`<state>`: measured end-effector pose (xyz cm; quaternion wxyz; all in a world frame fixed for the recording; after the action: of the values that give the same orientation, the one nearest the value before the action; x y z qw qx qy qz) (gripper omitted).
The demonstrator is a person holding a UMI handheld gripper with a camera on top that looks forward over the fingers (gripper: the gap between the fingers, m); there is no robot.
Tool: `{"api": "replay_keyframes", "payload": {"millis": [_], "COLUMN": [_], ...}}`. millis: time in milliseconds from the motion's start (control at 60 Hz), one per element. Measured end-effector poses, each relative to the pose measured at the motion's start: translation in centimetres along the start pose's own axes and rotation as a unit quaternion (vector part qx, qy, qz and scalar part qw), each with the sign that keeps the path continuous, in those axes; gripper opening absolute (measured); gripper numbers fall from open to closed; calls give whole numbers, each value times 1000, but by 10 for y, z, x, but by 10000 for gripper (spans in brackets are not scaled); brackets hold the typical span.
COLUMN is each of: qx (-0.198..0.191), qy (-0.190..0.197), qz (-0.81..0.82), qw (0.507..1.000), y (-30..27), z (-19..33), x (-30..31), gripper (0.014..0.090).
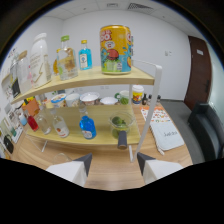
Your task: Make me a cup of Mojito.
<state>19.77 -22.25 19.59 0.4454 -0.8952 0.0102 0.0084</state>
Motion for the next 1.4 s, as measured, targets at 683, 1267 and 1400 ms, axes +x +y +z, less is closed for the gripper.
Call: {"api": "replay_keyframes", "payload": {"millis": [683,1267,1400], "qx": [-49,17,-5], "qy": [5,-8,-14], "qz": [28,20,17], "qw": [998,1000,1000], "y": [-11,-7,30], "z": [80,-4,-7], "x": [24,-19,-48], "gripper": [164,149,148]}}
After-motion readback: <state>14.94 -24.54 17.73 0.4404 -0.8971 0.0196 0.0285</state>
